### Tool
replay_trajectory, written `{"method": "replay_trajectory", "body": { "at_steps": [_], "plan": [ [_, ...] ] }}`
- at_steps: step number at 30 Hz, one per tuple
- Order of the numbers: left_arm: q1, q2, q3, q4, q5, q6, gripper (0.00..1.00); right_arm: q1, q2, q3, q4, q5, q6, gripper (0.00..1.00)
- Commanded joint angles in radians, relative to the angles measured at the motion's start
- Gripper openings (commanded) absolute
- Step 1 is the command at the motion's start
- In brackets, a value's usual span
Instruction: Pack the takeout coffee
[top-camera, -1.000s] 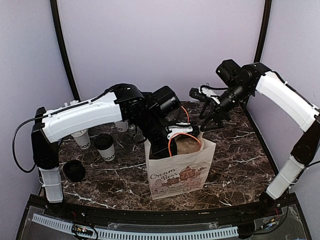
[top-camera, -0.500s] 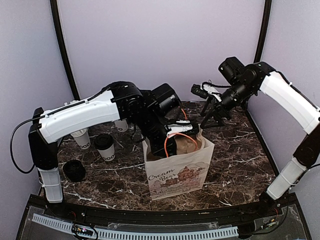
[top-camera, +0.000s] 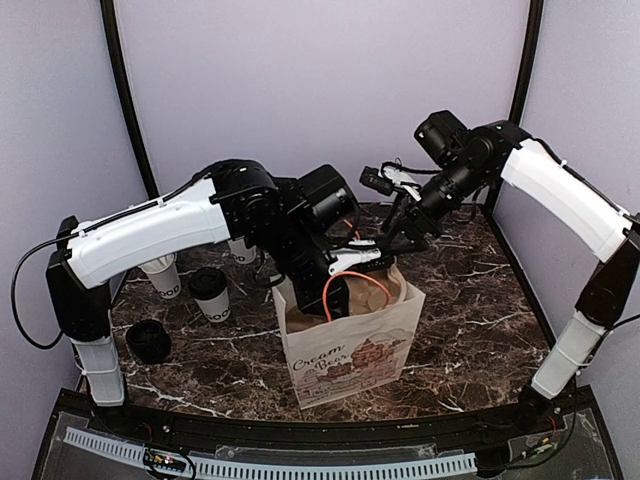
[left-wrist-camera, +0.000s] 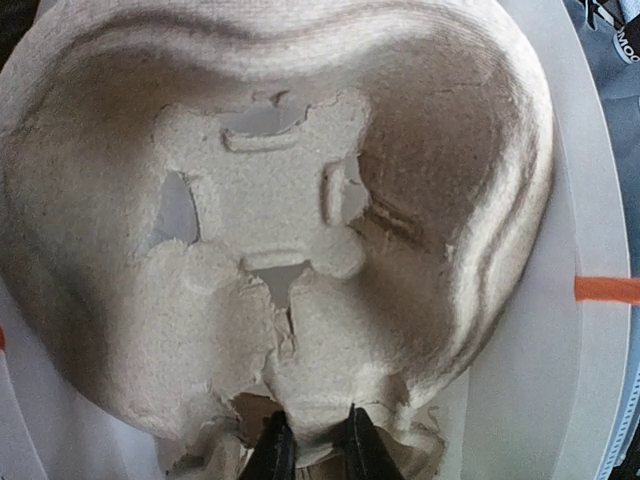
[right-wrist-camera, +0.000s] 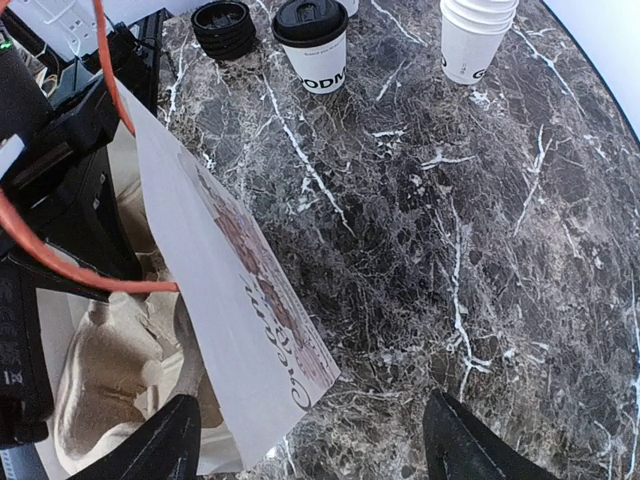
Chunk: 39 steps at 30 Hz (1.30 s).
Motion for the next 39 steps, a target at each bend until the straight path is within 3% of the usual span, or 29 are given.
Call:
{"method": "replay_trajectory", "body": {
  "at_steps": [1, 14, 22, 39],
  "plan": [
    [-0.011, -0.061, 0.004, -0.018, -0.012, -0.02, 0.1, 0.035, 0.02, 0.023, 0.012, -0.017, 0.035, 0.77],
    [-0.024, -0.125, -0.069, -0.051, -0.009, -0.091, 0.1, 0.071, -0.051, -0.1, -0.007, 0.254, -0.011, 0.86],
    [-0.024, -0.123, -0.136, -0.051, 0.015, -0.09, 0.1, 0.071, -0.082, -0.075, -0.023, 0.336, -0.08, 0.89],
    [-0.024, 0.065, -0.116, -0.066, -0.033, -0.071, 0.09, 0.071, -0.034, 0.03, -0.044, 0.259, -0.09, 0.89]
  ]
}}
